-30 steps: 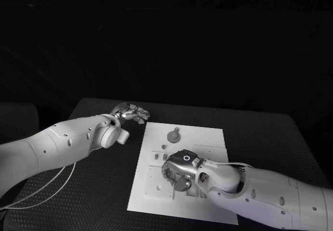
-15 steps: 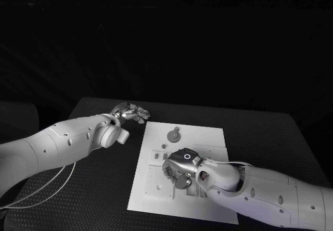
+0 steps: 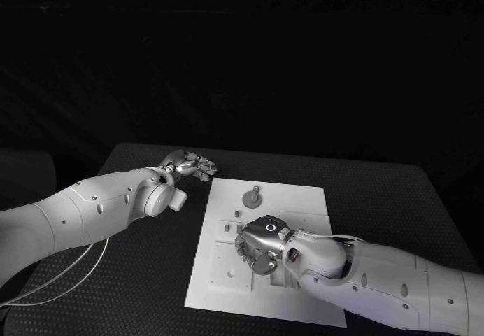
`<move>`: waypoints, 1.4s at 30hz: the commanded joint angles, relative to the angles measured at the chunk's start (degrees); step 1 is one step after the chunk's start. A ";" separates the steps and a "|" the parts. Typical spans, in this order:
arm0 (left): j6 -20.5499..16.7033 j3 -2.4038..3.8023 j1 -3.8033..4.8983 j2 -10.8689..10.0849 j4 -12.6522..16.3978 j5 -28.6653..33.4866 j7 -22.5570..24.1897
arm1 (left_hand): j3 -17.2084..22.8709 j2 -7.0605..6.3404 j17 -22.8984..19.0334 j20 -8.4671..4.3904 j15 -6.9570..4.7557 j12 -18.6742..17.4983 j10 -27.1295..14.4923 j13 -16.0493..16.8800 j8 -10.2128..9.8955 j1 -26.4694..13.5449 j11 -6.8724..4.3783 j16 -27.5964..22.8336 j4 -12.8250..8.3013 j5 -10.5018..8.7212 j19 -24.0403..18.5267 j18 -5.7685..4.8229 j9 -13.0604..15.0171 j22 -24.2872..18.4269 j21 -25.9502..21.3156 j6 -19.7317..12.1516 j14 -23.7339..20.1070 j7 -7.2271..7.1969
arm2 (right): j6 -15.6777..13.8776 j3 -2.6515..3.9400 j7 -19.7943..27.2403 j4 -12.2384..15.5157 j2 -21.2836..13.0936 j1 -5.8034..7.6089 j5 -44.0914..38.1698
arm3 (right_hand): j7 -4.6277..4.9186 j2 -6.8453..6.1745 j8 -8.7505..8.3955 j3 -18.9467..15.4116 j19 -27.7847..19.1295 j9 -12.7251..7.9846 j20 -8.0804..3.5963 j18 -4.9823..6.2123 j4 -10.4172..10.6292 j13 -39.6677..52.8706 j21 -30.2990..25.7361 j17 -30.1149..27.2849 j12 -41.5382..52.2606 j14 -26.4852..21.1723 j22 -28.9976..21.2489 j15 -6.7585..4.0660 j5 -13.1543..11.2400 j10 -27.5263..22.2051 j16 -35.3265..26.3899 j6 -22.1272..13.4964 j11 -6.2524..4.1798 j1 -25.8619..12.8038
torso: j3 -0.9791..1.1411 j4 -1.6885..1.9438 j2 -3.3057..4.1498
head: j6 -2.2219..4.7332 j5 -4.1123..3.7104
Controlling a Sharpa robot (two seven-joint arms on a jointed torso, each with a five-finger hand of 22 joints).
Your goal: Assemble the parts on the task board
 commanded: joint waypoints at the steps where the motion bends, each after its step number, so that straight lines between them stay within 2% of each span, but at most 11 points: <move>1: 0.77 0.03 -0.03 0.02 0.08 -0.08 0.67 | -0.25 0.26 0.06 -0.06 0.03 -0.19 -0.48 -0.06 0.30 -0.42 -0.11 -0.40 -0.04 0.04 0.16 -0.07 -0.08 0.07 -0.40 -0.42 0.31 0.15 | -0.47 0.08 -0.08 0.03 0.00 0.00 -0.81 | 0.05 -0.31 0.19 0.32 0.24 0.04 -0.33 1.70 0.12 0.06 -0.18 0.06 -0.14 -0.14 0.46 -0.35 -0.35 6.82 -0.24 0.49 -0.58 0.33 | 0.01 -0.05 0.04 | -0.10 0.08; 16: 0.73 0.03 -0.03 -0.08 0.05 -0.08 0.63 | -0.27 0.26 0.15 -0.07 0.02 -0.19 -0.49 -0.07 0.33 -0.43 -0.10 -0.45 -0.05 0.04 0.17 -0.08 -0.09 0.09 -0.43 -0.44 0.32 0.16 | 2.21 0.07 1.25 0.45 -0.32 0.00 0.90 | 0.07 -0.26 0.11 0.35 0.26 0.09 -0.31 1.70 0.17 0.10 -0.22 0.10 -0.29 -0.11 0.45 -0.33 -0.12 6.84 -0.35 0.46 -0.56 0.21 | 0.01 -0.03 0.07 | -0.22 0.01; 27: 0.85 0.03 -0.03 -0.21 0.02 -0.08 0.53 | -0.28 0.25 0.21 -0.08 0.02 -0.19 -0.51 -0.07 0.34 -0.44 -0.10 -0.48 -0.06 0.03 0.17 -0.08 -0.11 0.11 -0.46 -0.46 0.32 0.16 | 1.94 0.06 1.11 0.90 -0.89 0.00 0.77 | 0.07 -0.18 0.07 0.25 0.25 0.14 -0.30 1.70 0.09 0.14 -0.24 0.15 -0.37 -0.10 0.46 -0.32 0.09 6.86 -0.41 0.45 -0.56 0.12 | 0.09 -0.03 0.14 | -0.32 0.03; 42: 0.95 0.03 -0.03 -0.14 0.02 -0.08 0.53 | -0.30 0.26 0.29 -0.08 0.02 -0.19 -0.52 -0.07 0.37 -0.44 -0.09 -0.53 -0.06 0.01 0.17 -0.09 -0.13 0.14 -0.50 -0.48 0.32 0.16 | 2.26 0.03 0.83 -0.02 0.12 -0.01 0.32 | 0.06 -0.15 0.04 0.22 0.26 0.18 -0.30 1.70 0.02 0.17 -0.24 0.19 -0.43 -0.08 0.46 -0.33 0.06 6.91 -0.45 0.48 -0.56 0.10 | 0.04 -0.02 0.17 | -0.32 -0.14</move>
